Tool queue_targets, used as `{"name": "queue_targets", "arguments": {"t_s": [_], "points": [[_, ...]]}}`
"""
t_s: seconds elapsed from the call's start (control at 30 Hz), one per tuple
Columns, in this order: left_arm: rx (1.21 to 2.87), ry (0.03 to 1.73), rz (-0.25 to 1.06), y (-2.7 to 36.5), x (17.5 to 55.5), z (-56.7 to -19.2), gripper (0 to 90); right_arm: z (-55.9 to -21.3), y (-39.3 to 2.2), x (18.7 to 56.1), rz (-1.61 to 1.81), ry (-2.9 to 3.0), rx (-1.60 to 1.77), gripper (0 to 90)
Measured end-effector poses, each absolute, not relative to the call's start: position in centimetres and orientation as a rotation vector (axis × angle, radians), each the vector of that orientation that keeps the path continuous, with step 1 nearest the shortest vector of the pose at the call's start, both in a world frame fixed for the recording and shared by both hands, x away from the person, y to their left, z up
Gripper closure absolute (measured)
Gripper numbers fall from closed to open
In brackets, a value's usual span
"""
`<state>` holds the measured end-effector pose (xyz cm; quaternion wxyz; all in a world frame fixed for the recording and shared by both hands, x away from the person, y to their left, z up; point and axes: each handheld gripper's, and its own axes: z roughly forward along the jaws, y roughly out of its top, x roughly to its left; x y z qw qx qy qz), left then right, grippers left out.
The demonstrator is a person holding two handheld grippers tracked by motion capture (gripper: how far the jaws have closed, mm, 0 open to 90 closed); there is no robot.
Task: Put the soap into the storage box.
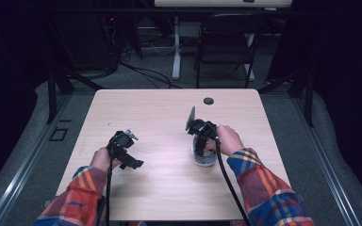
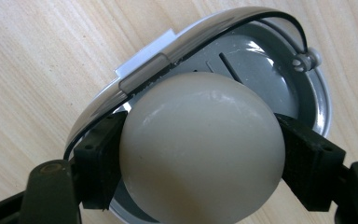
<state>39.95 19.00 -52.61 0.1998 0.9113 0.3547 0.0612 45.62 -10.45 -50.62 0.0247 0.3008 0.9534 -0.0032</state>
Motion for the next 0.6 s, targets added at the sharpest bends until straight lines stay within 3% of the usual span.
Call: {"name": "queue_targets", "arguments": {"t_s": [0.6], "points": [[2.548, 0.993, 0.167, 18.97, 39.93, -52.64, 0.0, -50.07, -11.25, 45.55, 0.019, 2.922, 0.956, 19.8]]}}
